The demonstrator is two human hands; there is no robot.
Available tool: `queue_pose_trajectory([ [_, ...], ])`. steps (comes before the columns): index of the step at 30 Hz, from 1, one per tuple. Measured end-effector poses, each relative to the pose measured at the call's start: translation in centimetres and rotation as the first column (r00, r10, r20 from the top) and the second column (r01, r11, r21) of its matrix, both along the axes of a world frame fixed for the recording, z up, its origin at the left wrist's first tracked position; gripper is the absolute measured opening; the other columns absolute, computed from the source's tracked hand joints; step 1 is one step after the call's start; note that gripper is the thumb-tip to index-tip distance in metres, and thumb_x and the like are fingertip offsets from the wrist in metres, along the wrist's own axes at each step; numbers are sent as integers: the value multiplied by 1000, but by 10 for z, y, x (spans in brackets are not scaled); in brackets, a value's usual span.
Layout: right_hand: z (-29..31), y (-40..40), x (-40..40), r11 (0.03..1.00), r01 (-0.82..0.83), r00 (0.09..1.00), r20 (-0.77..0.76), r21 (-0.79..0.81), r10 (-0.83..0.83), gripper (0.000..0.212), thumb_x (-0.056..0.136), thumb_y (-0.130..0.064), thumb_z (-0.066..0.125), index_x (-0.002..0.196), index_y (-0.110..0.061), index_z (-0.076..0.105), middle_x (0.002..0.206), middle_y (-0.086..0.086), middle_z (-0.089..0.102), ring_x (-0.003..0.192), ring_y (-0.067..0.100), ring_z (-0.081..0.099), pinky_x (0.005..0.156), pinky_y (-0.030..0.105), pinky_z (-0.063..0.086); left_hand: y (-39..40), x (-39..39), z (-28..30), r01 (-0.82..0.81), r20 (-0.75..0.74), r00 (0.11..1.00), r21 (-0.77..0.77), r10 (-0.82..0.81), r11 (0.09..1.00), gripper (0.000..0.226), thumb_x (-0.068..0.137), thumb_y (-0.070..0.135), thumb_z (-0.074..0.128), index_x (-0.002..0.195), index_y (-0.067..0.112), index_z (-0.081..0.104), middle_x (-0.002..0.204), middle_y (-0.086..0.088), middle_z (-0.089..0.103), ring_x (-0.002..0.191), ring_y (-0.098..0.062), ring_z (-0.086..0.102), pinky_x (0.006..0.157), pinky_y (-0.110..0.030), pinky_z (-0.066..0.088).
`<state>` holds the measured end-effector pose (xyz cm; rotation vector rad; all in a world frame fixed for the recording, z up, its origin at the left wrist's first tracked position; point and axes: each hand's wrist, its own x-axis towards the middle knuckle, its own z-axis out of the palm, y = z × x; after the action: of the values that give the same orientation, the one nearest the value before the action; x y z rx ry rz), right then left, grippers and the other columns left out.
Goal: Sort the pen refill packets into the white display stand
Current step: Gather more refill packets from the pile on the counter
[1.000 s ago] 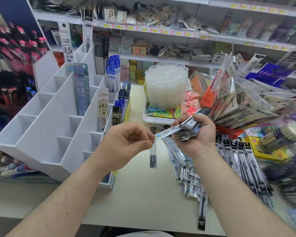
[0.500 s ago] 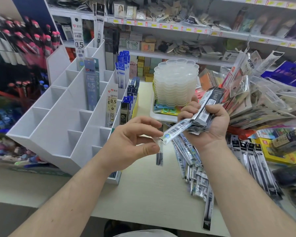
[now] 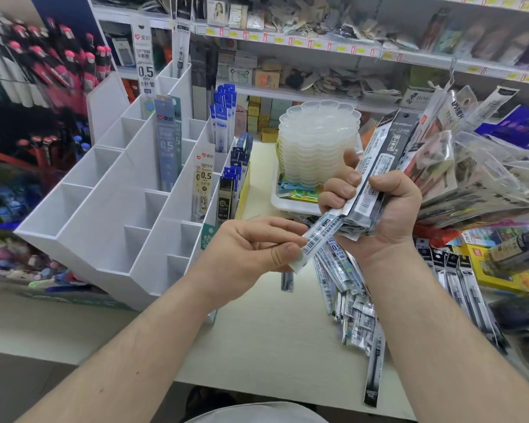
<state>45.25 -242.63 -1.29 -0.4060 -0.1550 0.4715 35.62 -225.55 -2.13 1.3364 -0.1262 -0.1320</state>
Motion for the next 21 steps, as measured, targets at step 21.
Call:
queue_pose_trajectory([
  [21,-1,15,-6,999,-54,998,24,7,54,59,45,-8,73,101,-9,57,63,-2,48,52,13,46,51,24,42,-7,-2,12,-62,-306,950,-1,59,998,23,79,-8,70,95,8,70,64,-10,67,49,-21,64,51,-29,54],
])
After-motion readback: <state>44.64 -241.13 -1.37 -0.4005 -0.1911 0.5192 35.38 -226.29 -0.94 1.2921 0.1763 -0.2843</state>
